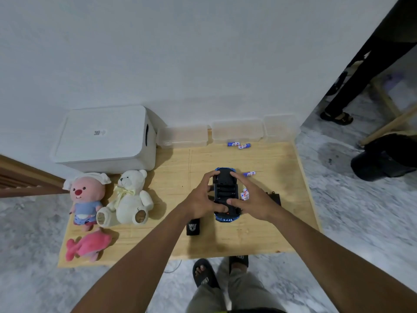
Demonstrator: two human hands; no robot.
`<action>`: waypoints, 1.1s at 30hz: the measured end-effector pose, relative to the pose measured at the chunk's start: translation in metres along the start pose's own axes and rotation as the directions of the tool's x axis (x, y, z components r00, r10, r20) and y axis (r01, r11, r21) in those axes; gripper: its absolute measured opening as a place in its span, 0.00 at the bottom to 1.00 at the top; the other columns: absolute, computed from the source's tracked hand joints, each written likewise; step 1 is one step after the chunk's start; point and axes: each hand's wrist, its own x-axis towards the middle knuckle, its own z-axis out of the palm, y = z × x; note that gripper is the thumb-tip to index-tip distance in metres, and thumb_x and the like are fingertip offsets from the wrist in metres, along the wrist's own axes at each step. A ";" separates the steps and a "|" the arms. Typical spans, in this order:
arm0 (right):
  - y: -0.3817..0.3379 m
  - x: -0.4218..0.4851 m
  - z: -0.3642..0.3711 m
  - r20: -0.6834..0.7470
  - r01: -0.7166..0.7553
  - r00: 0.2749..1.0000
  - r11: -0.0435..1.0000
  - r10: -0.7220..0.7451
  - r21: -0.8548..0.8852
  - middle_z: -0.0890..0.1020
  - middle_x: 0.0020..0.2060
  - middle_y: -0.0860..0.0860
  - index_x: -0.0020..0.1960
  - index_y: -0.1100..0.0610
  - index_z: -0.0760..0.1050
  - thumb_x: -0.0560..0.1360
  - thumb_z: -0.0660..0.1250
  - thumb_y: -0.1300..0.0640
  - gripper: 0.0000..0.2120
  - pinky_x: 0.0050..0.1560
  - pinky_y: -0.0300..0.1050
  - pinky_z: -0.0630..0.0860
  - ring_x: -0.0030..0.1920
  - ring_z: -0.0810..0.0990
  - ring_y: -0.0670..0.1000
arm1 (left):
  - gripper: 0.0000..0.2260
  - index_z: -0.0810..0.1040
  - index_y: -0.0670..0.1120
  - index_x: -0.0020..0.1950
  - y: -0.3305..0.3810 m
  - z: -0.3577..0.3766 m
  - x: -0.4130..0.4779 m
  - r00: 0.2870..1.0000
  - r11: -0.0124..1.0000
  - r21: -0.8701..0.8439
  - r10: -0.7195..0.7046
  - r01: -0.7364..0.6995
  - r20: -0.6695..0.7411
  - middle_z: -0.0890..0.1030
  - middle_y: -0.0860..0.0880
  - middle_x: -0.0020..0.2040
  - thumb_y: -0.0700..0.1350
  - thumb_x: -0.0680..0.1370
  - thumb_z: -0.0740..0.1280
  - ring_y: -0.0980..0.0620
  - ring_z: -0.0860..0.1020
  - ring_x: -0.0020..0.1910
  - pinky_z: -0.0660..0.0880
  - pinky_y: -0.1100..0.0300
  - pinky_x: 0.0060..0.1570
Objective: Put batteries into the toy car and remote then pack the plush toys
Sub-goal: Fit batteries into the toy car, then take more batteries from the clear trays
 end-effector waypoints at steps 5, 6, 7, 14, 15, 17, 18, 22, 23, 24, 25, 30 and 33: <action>0.012 0.009 0.001 0.028 -0.011 1.000 0.998 0.013 -0.058 0.69 0.67 0.41 0.78 0.38 0.60 0.75 0.75 0.55 0.38 0.55 0.40 0.79 0.69 0.72 0.49 | 0.50 0.60 0.68 0.73 -0.012 0.011 0.008 1.000 0.998 0.054 -0.024 0.024 0.012 0.80 0.47 0.64 0.44 0.61 0.82 0.47 0.85 0.55 0.81 0.43 0.60; 0.013 0.011 0.001 0.033 -0.011 0.999 0.996 0.013 -0.087 0.70 0.67 0.42 0.78 0.39 0.59 0.75 0.75 0.54 0.39 0.56 0.37 0.75 0.69 0.72 0.47 | 0.50 0.59 0.69 0.73 -0.013 0.012 0.009 1.000 0.997 0.070 -0.025 0.024 0.010 0.79 0.47 0.64 0.44 0.61 0.82 0.47 0.85 0.55 0.81 0.43 0.60; 0.013 0.012 0.000 0.038 -0.013 0.999 0.995 0.017 -0.102 0.71 0.67 0.42 0.79 0.39 0.59 0.75 0.75 0.54 0.39 0.56 0.35 0.72 0.68 0.71 0.46 | 0.49 0.59 0.69 0.73 -0.013 0.012 0.011 1.000 0.996 0.087 -0.025 0.024 0.006 0.79 0.48 0.65 0.44 0.62 0.83 0.47 0.85 0.55 0.81 0.44 0.60; 0.013 0.011 -0.003 -0.087 -0.023 0.996 0.991 0.011 -0.130 0.80 0.58 0.48 0.72 0.36 0.66 0.81 0.67 0.50 0.23 0.49 0.52 0.82 0.48 0.83 0.53 | 0.50 0.55 0.60 0.77 -0.002 0.013 0.008 0.999 0.963 0.269 0.007 0.002 -0.032 0.79 0.55 0.55 0.40 0.66 0.82 0.51 0.85 0.44 0.82 0.55 0.53; 0.012 0.010 -0.004 -0.129 -0.039 0.991 0.993 0.025 -0.108 0.82 0.53 0.51 0.69 0.38 0.69 0.81 0.65 0.49 0.18 0.45 0.56 0.84 0.39 0.83 0.53 | 0.50 0.55 0.59 0.78 -0.001 0.013 0.007 0.999 0.957 0.291 0.007 0.002 -0.033 0.79 0.56 0.54 0.39 0.67 0.82 0.51 0.84 0.42 0.82 0.55 0.52; 0.012 0.008 -0.006 -0.179 -0.068 0.982 0.997 0.059 -0.046 0.82 0.44 0.54 0.64 0.43 0.73 0.82 0.64 0.51 0.11 0.35 0.55 0.84 0.27 0.76 0.46 | 0.50 0.54 0.59 0.78 0.000 0.013 0.005 0.999 0.945 0.326 0.003 0.008 -0.035 0.77 0.55 0.55 0.40 0.67 0.82 0.51 0.84 0.41 0.81 0.54 0.51; 0.012 0.006 -0.007 -0.191 -0.077 0.979 0.997 0.071 -0.024 0.80 0.41 0.53 0.63 0.45 0.74 0.82 0.64 0.52 0.10 0.31 0.51 0.82 0.24 0.73 0.44 | 0.50 0.54 0.59 0.78 0.001 0.013 0.005 0.999 0.941 0.338 0.003 0.011 -0.041 0.77 0.54 0.56 0.41 0.67 0.82 0.51 0.83 0.41 0.81 0.55 0.50; 0.008 -0.002 -0.011 -0.194 -0.087 0.977 0.995 0.093 0.037 0.74 0.34 0.44 0.60 0.47 0.76 0.82 0.64 0.54 0.07 0.25 0.38 0.68 0.24 0.67 0.44 | 0.48 0.56 0.58 0.77 0.005 0.015 0.001 0.997 0.933 0.359 -0.001 0.029 -0.078 0.79 0.50 0.57 0.42 0.67 0.82 0.51 0.81 0.43 0.77 0.57 0.48; 0.005 -0.003 -0.012 -0.199 -0.109 0.972 0.992 0.121 0.069 0.74 0.35 0.43 0.59 0.48 0.77 0.83 0.64 0.54 0.07 0.24 0.36 0.67 0.26 0.69 0.44 | 0.47 0.56 0.57 0.77 0.005 0.016 0.000 0.996 0.931 0.362 -0.004 0.038 -0.094 0.80 0.50 0.56 0.43 0.67 0.82 0.49 0.81 0.44 0.77 0.56 0.48; 0.004 -0.003 -0.011 -0.198 -0.135 0.968 0.985 0.155 0.107 0.74 0.35 0.44 0.57 0.49 0.77 0.83 0.63 0.54 0.06 0.24 0.35 0.66 0.29 0.70 0.46 | 0.47 0.56 0.57 0.76 0.005 0.017 0.000 0.994 0.930 0.365 -0.006 0.045 -0.109 0.80 0.51 0.54 0.43 0.67 0.82 0.48 0.81 0.45 0.77 0.55 0.49; 0.002 -0.003 -0.010 -0.186 -0.160 0.965 0.977 0.185 0.145 0.74 0.35 0.47 0.56 0.49 0.78 0.83 0.62 0.55 0.07 0.24 0.36 0.65 0.30 0.71 0.47 | 0.46 0.57 0.56 0.76 0.004 0.018 0.001 0.992 0.928 0.368 -0.009 0.054 -0.123 0.80 0.52 0.52 0.44 0.67 0.82 0.48 0.81 0.47 0.78 0.54 0.49; 0.001 -0.005 -0.008 -0.148 -0.240 0.949 0.943 0.278 0.230 0.73 0.33 0.51 0.53 0.50 0.82 0.82 0.57 0.61 0.15 0.26 0.39 0.61 0.30 0.67 0.48 | 0.47 0.54 0.52 0.78 0.006 0.022 -0.004 0.988 0.909 0.413 0.017 0.049 -0.153 0.77 0.55 0.47 0.46 0.69 0.82 0.47 0.79 0.53 0.78 0.52 0.55; -0.007 -0.009 -0.023 -0.227 -0.250 0.929 0.949 0.291 0.193 0.74 0.32 0.48 0.47 0.49 0.84 0.80 0.58 0.60 0.16 0.28 0.40 0.61 0.30 0.66 0.49 | 0.48 0.53 0.54 0.78 0.020 0.018 -0.005 0.973 0.867 0.495 0.069 0.050 -0.219 0.76 0.47 0.59 0.54 0.68 0.81 0.44 0.75 0.61 0.76 0.49 0.58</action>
